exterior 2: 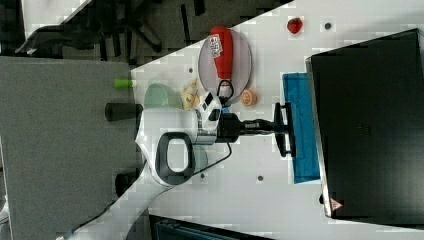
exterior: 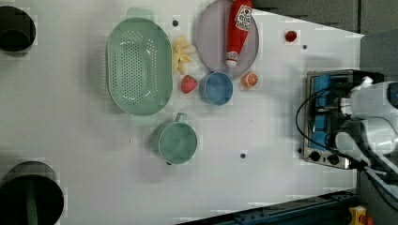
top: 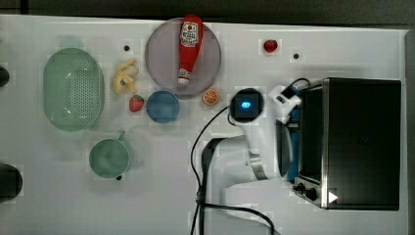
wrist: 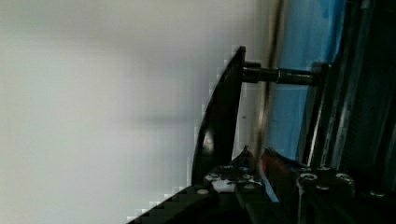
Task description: Flap open oven.
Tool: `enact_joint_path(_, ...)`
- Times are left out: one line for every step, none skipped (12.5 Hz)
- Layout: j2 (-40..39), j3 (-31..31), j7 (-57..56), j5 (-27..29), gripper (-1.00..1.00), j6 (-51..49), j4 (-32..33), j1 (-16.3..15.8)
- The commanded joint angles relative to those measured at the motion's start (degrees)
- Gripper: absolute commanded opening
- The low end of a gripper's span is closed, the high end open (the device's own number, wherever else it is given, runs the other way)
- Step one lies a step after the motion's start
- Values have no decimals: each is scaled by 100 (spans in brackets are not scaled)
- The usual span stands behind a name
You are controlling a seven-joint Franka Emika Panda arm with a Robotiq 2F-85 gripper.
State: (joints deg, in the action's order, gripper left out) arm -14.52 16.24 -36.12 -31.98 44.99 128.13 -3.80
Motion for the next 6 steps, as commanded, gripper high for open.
enact_joint_path(-324,-194,1301,-407,-65,15,70,-262)
enact_joint_path(-458,-223,1589,-572,-65,17,48,-340)
enact_joint_path(-599,-233,1922,-793,-65,5,24,-429)
enact_joint_path(-745,-235,2304,-1032,-65,4,2,-522)
enact_joint_path(-895,-241,2576,-1304,-65,5,-21,-629)
enact_joint_path(-1042,-241,2868,-1537,-65,1,-48,-740)
